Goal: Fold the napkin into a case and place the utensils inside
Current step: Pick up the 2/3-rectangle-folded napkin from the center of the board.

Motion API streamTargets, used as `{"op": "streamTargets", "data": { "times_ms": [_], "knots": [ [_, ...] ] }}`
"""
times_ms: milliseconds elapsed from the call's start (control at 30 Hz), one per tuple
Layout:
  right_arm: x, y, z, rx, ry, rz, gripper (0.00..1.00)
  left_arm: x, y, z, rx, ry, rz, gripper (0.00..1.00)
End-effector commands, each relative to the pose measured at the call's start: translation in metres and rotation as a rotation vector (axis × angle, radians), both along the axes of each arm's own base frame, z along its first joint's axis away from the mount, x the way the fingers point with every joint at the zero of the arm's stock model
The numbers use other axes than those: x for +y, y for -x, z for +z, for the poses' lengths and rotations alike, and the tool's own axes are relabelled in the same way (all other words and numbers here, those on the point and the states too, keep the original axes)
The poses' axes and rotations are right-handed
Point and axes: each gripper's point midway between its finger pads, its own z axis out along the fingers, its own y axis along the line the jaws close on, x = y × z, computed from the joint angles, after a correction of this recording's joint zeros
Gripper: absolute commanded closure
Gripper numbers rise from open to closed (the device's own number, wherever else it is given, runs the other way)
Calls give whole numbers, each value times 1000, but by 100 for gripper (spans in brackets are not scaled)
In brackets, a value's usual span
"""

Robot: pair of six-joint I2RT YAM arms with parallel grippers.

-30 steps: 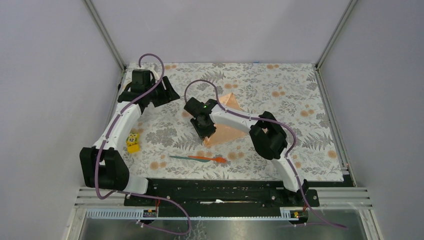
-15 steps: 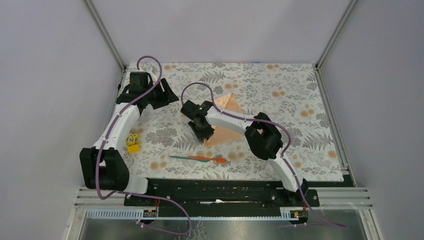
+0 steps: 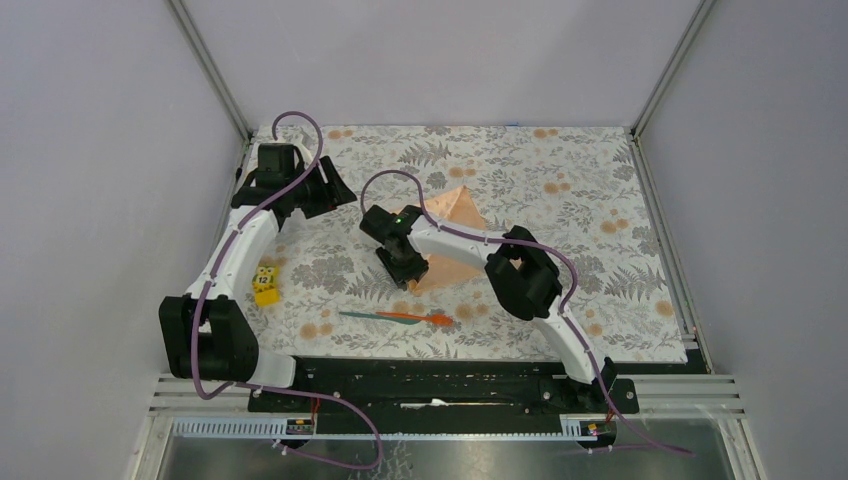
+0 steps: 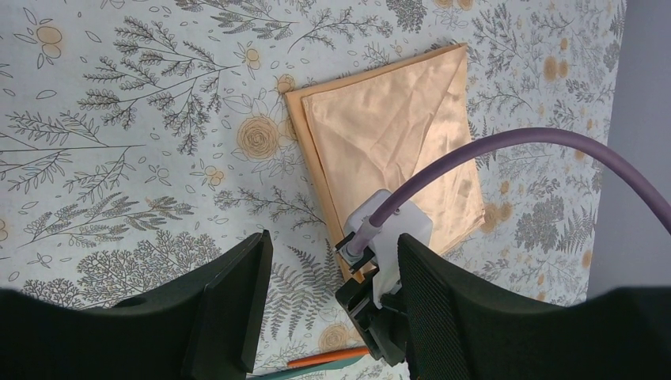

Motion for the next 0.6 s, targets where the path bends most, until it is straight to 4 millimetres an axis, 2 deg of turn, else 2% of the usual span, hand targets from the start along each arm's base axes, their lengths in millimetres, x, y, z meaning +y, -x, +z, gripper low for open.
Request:
{"op": "streamTargets", "data": {
  "times_ms": [0,100,233,333,433,567],
  "knots": [
    [-9,4,-15,-1,77,20,56,1,-4,20,-84,9,-3,35],
    [-15,3,-23,-9,109,18,58,3,-4,21,-86,7,3,35],
    [-23,0,-32,-26,146,20,70,5,-5,21,-86,4,9,35],
    [-25,-6,-31,-62,162,14,79,6,-5,20,-84,4,12,35],
    [-25,-13,-24,-103,162,9,86,6,-6,17,-75,6,12,35],
    [-18,-23,3,-171,101,12,100,3,-6,10,-56,29,4,34]
  ]
}}
